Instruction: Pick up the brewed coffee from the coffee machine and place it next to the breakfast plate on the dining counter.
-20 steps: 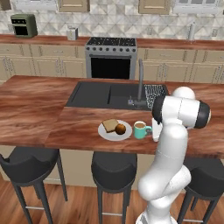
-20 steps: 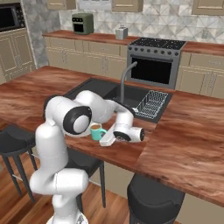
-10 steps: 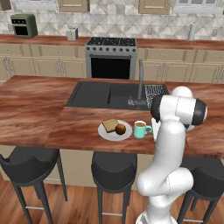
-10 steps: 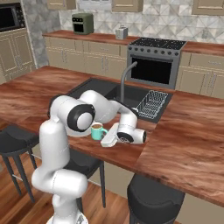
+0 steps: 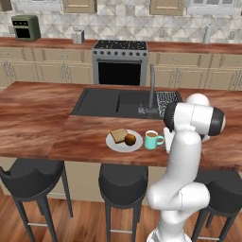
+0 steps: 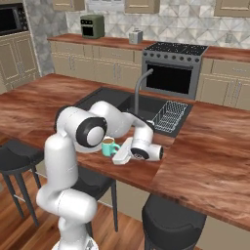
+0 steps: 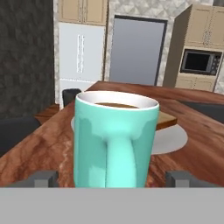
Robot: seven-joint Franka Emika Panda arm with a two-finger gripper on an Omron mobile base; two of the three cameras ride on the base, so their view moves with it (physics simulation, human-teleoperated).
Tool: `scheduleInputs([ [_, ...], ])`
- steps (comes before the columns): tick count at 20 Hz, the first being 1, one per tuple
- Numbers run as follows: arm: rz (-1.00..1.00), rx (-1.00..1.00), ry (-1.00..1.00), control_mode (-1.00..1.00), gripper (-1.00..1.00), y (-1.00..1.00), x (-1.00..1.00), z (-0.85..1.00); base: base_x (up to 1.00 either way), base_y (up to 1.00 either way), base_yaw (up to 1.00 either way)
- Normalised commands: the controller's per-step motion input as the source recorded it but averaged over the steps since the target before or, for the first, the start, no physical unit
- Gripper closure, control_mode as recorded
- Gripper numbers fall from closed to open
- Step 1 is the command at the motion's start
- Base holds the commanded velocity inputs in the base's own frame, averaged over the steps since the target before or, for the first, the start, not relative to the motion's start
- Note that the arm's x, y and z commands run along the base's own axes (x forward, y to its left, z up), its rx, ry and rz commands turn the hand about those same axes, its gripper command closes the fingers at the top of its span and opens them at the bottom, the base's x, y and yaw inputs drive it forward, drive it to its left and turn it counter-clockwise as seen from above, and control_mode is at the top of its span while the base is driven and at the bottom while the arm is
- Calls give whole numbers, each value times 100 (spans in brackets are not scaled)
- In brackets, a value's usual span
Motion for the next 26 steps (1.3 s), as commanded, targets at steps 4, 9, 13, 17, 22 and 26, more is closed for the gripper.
scheduleInputs([
  [4,0,0,-8,-100,-100,-13,-30,20,0,0,0],
  [9,0,0,-10,-100,-100,-7,-33,52,0,0,0],
  [13,-1,0,-5,-100,-100,0,-21,59,0,0,0],
  [17,-3,0,-12,-100,-100,0,-39,82,0,0,0],
  [22,-4,-4,-11,-100,-100,4,-57,98,0,0,0],
  [26,-2,-6,-5,-100,-100,15,-66,98,0,0,0],
])
